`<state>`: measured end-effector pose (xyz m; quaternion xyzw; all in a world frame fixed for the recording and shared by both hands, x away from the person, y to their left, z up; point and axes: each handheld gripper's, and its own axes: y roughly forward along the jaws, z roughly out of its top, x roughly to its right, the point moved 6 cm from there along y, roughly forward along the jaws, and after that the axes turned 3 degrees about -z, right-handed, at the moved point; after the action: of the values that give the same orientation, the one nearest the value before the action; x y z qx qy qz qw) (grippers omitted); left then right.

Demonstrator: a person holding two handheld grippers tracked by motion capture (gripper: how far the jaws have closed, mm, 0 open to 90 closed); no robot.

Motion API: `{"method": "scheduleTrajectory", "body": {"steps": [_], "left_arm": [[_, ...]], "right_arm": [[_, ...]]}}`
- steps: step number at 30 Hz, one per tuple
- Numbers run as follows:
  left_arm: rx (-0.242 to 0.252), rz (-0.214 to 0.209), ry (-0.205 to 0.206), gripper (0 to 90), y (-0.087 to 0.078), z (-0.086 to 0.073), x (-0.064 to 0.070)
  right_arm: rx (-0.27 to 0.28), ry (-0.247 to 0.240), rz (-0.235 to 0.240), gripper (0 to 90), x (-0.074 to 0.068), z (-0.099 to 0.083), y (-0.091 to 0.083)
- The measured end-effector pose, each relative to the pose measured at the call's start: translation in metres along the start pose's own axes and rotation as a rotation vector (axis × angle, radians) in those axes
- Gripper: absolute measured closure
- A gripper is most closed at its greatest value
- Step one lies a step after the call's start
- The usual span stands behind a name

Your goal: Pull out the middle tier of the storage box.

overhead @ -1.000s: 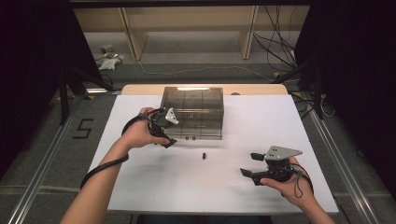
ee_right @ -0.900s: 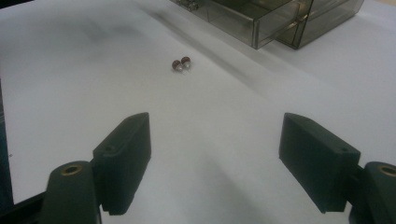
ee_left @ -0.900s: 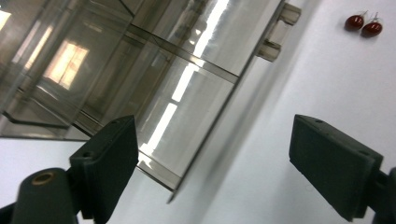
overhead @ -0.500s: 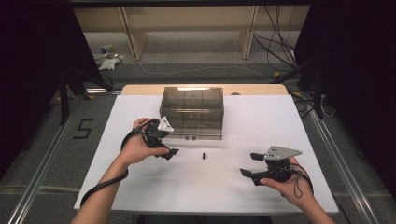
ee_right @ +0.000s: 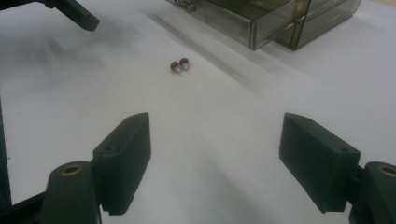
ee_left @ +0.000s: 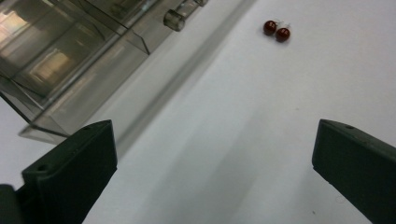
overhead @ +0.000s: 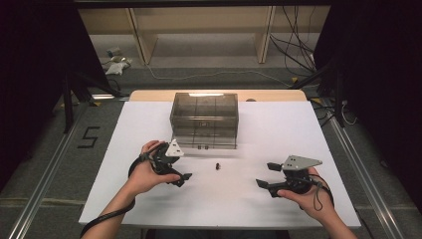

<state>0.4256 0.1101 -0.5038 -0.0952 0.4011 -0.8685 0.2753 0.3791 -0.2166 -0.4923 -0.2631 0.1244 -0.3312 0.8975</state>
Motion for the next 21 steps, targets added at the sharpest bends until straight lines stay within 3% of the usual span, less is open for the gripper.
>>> {"method": "scheduleTrajectory", "body": {"steps": [11,21], "left_arm": [[0.013,-0.023,0.021,0.2,0.003,-0.003,0.014],[0.012,-0.016,0.034,0.5,0.003,-0.002,0.015]], "right_arm": [[0.001,-0.008,-0.007,25.9,0.002,0.000,0.000],[0.002,-0.005,-0.006,25.8,0.002,-0.001,-0.001]]}}
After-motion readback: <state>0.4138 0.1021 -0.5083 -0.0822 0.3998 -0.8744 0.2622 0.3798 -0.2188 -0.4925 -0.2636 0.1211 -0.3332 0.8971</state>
